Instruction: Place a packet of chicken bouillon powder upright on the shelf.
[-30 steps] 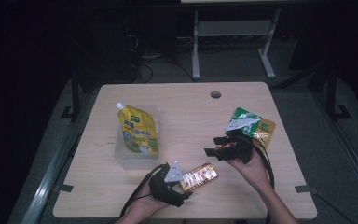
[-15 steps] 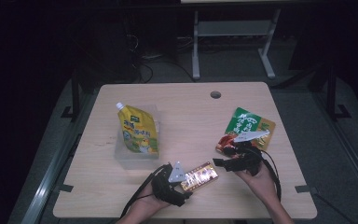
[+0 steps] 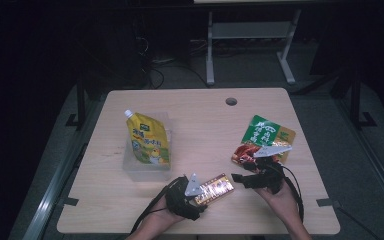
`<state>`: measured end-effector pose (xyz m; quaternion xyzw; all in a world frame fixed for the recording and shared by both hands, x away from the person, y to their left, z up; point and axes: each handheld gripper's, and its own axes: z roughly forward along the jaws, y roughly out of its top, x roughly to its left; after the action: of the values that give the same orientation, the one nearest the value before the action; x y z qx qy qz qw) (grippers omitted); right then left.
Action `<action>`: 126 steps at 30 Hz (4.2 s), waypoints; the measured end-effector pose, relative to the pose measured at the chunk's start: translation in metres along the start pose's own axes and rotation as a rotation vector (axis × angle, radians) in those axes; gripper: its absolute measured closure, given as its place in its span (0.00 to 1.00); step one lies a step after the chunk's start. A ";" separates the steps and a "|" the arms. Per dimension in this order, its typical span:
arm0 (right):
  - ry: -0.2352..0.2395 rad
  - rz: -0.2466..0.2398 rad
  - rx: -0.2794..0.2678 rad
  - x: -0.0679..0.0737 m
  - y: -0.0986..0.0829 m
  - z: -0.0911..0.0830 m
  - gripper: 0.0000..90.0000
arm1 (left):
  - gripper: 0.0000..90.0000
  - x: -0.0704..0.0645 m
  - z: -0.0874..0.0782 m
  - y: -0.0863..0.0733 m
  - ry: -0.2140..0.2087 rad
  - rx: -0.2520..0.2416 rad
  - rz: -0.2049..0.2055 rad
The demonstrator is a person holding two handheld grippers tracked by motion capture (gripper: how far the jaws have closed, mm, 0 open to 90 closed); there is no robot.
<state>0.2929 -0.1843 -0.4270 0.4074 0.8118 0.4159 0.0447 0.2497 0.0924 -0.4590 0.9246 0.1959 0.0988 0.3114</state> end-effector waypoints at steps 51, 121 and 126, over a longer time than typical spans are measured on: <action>0.239 0.280 0.007 -0.019 0.012 0.027 0.27 | 0.36 0.000 -0.023 0.014 0.175 -0.162 -0.080; 0.267 -0.268 0.010 0.051 0.138 0.016 0.75 | 0.26 -0.010 -0.014 0.002 0.069 -0.171 -0.091; 0.294 -0.298 0.017 0.059 0.145 0.018 0.75 | 0.26 -0.012 -0.012 0.001 0.053 -0.164 -0.085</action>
<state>0.3514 -0.0843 -0.3200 0.2181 0.8644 0.4528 -0.0166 0.2352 0.0929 -0.4491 0.8839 0.2345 0.1257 0.3845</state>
